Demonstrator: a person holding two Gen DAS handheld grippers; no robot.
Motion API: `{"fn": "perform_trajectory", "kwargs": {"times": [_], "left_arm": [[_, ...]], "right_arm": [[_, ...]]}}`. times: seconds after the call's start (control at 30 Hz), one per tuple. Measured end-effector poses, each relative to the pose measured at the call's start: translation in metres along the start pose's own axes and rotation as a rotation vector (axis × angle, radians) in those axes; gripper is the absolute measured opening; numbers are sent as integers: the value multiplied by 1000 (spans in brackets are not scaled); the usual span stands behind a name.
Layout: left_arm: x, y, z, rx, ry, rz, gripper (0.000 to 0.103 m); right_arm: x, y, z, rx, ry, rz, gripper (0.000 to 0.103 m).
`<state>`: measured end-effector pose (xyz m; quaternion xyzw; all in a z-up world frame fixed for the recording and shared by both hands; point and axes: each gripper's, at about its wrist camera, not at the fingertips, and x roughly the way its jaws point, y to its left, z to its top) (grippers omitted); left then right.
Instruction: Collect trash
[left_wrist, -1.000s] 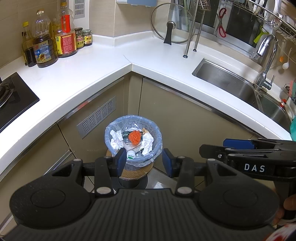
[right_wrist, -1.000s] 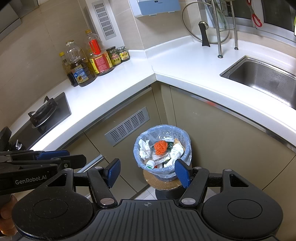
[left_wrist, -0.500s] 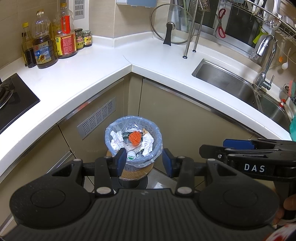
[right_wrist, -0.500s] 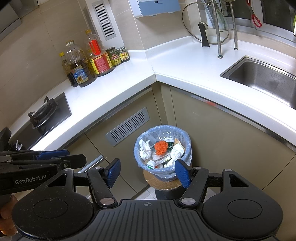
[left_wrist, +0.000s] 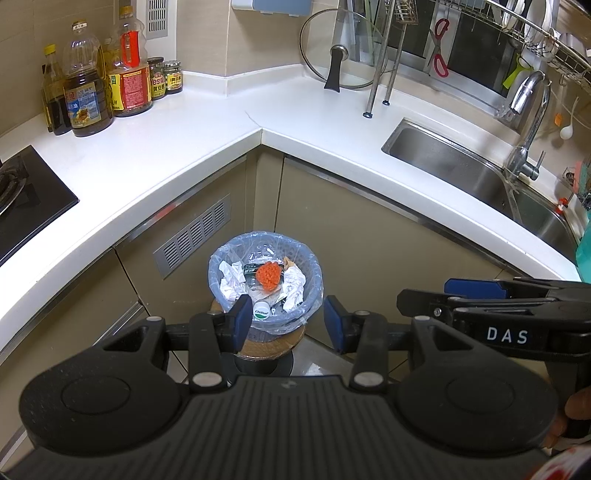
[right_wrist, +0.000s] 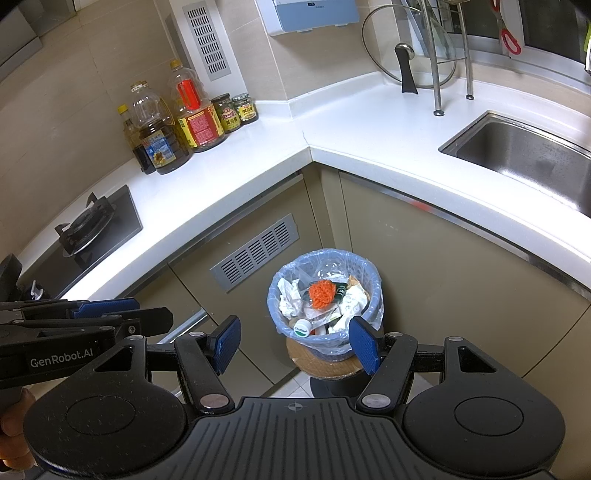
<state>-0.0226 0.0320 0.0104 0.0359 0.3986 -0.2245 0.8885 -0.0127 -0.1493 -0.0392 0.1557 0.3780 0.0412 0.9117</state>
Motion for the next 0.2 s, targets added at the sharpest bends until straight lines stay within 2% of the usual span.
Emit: {"fn": "perform_trajectory", "kwargs": {"times": [0.2], "left_arm": [[0, 3, -1, 5, -6, -6, 41]], "right_arm": [[-1, 5, 2, 8, 2, -10, 65]]}}
